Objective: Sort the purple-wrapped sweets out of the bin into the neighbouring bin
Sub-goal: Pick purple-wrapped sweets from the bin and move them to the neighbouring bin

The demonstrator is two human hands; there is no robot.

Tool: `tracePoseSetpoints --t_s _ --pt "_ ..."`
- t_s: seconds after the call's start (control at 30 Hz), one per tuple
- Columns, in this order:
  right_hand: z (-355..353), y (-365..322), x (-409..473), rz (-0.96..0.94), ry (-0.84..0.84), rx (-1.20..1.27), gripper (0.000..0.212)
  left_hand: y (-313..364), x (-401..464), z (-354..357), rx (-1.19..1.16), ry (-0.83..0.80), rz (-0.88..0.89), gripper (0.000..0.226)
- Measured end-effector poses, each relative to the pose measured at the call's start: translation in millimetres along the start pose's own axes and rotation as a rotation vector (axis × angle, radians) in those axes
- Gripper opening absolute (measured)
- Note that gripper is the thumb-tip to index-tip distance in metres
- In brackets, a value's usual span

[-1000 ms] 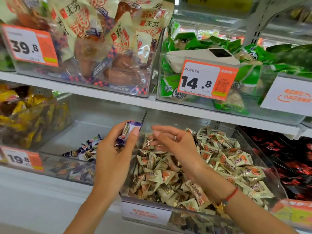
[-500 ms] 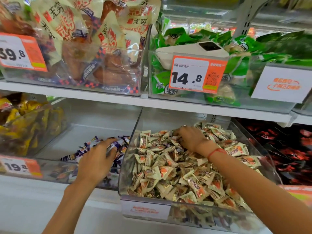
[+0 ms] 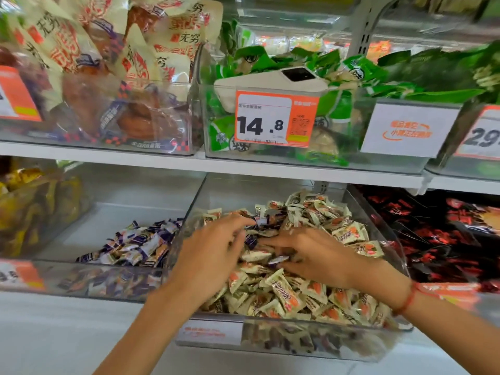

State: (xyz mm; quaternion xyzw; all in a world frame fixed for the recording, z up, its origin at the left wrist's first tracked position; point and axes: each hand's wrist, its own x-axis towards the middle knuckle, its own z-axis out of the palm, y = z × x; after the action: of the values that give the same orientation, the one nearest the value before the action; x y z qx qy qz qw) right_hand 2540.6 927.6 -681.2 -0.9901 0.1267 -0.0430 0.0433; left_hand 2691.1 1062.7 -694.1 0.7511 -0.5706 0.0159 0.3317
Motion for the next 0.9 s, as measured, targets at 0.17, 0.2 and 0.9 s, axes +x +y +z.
tracePoseSetpoints --t_s 0.17,0.2,0.9 --pt "-5.5 24.9 -25.7 0.132 0.072 -0.025 0.037 -15.3 11.1 36.2 0.124 -0.358 0.054 0.037" --pt "-3.9 31.7 -28.1 0.164 0.072 0.004 0.030 -19.1 9.8 36.4 0.116 -0.403 0.051 0.037" --pt "-9.5 30.1 10.2 0.216 0.264 0.306 0.028 -30.5 53.1 37.1 0.499 -0.513 -0.111 0.033"
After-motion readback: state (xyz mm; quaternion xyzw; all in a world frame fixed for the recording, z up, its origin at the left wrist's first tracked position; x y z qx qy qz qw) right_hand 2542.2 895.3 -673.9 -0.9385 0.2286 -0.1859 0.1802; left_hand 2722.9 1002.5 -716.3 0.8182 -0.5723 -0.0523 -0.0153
